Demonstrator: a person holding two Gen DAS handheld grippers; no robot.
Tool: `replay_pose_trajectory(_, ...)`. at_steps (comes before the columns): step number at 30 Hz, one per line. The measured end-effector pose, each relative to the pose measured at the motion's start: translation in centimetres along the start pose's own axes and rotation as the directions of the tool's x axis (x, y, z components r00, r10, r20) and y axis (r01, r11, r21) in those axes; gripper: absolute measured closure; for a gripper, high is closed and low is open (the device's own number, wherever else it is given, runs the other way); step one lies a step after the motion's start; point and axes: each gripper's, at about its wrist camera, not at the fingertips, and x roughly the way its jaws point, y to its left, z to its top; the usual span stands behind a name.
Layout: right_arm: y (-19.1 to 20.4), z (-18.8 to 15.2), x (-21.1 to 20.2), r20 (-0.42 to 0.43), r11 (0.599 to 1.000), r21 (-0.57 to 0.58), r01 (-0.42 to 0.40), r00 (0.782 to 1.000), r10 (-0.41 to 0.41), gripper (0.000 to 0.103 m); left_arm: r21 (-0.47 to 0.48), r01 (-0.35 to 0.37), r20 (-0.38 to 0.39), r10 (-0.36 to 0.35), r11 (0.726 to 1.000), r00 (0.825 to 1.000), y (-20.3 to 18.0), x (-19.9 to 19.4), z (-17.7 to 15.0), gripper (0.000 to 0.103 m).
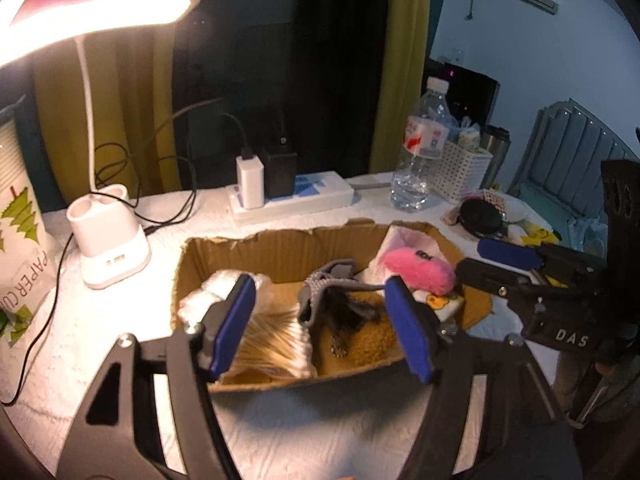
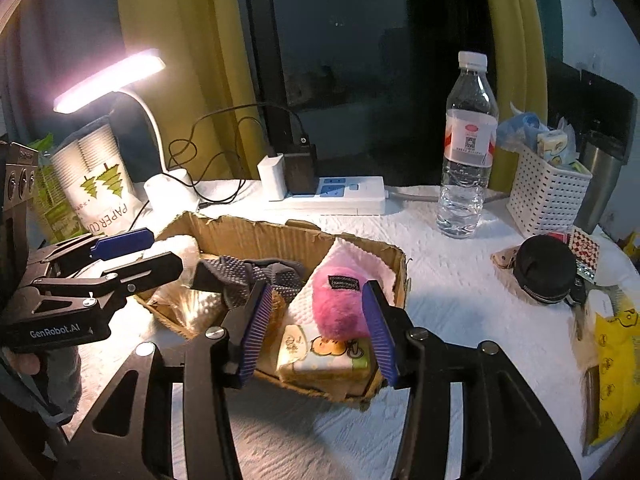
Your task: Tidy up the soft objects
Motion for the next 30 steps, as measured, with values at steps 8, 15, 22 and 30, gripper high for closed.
replay_pose_trajectory(8, 1.4, -0.4, -2.6, 0.022, 1.000, -0.017, 0.009, 1.000, -0.009, 0.053, 0.003, -0.002, 0.038, 0.002, 1.000, 0.999, -0.3, -3.2, -0.5, 0.034)
replay_pose_trajectory(15, 2.5, -1.0, -5.0, 0.046, 1.000, -0.025, 0.019, 0.999, -0.017, 0.053, 0.007, -0.003, 0.068, 0.003, 1.000, 0.998, -0.7, -6.0, -1.2, 0.034)
replay_pose_trajectory(22, 3.6, -1.7, -7.5, 0.069, 0.999, -0.036, 0.029, 0.997, -0.026, 0.053, 0.013, -0.004, 0.097, 0.003, 1.000, 0.995, -1.3, -8.7, -2.0, 0.033)
replay_pose_trajectory(30, 4.3, -2.2, -10.5, 0.110, 0.998, -0.038, 0.050, 0.993, -0.046, 0.041, 0.014, -0.022, 0.138, 0.020, 1.000, 0.990, -2.1, -11.8, -2.7, 0.016)
